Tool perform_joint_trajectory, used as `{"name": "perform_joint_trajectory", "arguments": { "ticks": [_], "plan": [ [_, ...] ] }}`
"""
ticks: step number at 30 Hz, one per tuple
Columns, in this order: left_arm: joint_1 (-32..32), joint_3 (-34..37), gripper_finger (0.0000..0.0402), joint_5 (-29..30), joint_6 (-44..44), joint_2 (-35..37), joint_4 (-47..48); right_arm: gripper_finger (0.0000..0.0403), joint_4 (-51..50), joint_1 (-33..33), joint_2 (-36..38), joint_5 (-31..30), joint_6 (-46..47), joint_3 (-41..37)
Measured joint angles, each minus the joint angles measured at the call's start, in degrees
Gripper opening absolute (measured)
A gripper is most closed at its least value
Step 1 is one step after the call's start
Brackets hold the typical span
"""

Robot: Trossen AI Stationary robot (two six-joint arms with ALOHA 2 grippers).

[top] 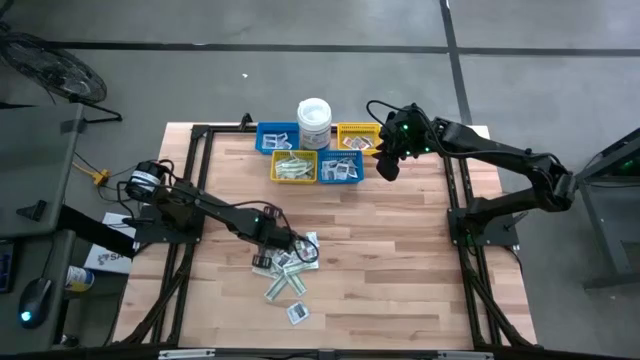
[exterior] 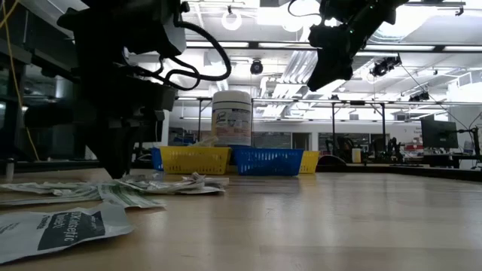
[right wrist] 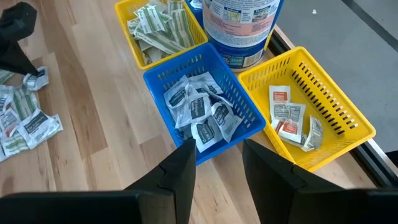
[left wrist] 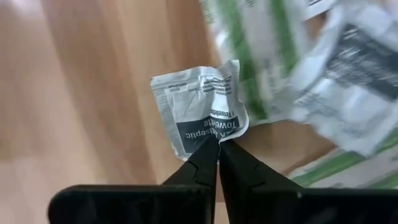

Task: Pick & Place First Aid Supplies
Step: Put the black towelette pack into the right blue bin

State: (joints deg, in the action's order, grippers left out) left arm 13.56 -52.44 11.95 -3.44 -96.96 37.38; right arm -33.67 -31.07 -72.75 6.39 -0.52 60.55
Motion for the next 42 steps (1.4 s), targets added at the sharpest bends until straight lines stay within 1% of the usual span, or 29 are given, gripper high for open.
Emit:
{"name": "perform_joint_trajectory", "arguments": {
  "ticks": [3, 6, 10, 15, 17, 19, 21, 25, 28, 31, 37, 40, 42],
  "plan": [
    [0.0, -0.9, 0.0008, 3.7, 0.1, -0.1, 3.3, 0.0126, 0.0, 0.0, 0.0, 0.0, -0.9, 0.0],
    [-0.2, -3.1, 0.0003, 5.9, 0.2, -0.2, 7.8, 0.0126, 0.0, 0.0, 0.0, 0.0, -1.0, 0.0],
    [-0.1, -5.4, 0.0002, 6.6, 0.2, -0.1, 11.2, 0.0126, -0.1, 0.0, 0.0, -0.5, -0.8, 0.0],
    [-0.1, -9.2, 0.0001, 8.1, 1.0, 0.0, 12.3, 0.0126, -0.3, 0.0, 0.0, -1.6, 1.1, 0.0],
    [-0.1, -11.0, 0.0001, 10.2, 1.8, 0.0, 12.3, 0.0126, 0.0, 0.0, 0.0, -0.6, 1.8, 0.0],
    [-0.1, -13.1, 0.0001, 13.3, 2.4, 0.0, 12.0, 0.0126, 0.1, 0.0, 0.0, 1.9, 2.1, 0.0],
    [-0.1, -15.4, 0.0001, 16.4, 3.7, 0.0, 12.2, 0.0126, 0.1, 0.0, 0.0, 4.5, 5.1, 0.0],
    [-0.1, -20.0, 0.0, 24.8, 6.8, 0.0, 11.7, 0.0126, 0.9, 0.0, 0.0, 9.2, 15.9, 0.0],
    [-0.1, -22.7, 0.0, 30.6, 10.2, 0.0, 11.1, 0.0126, 3.4, 0.7, 0.0, 15.0, 19.2, 0.0],
    [-0.1, -24.3, 0.0, 34.6, 14.6, 0.1, 9.1, 0.0126, 7.3, 2.5, -0.3, 17.9, 22.1, 0.0],
    [-1.7, -25.0, 0.0, 37.6, 19.8, 0.1, 3.0, 0.0126, 17.8, 8.6, -4.1, 19.6, 28.6, 0.0],
    [-2.3, -25.0, 0.0, 39.5, 21.5, 0.1, 1.2, 0.0126, 21.4, 10.9, -5.7, 17.3, 31.4, 0.0],
    [-2.5, -25.0, 0.0, 39.8, 21.6, 0.1, 0.6, 0.0126, 22.4, 11.6, -6.4, 15.5, 33.0, 0.0]
  ]
}}
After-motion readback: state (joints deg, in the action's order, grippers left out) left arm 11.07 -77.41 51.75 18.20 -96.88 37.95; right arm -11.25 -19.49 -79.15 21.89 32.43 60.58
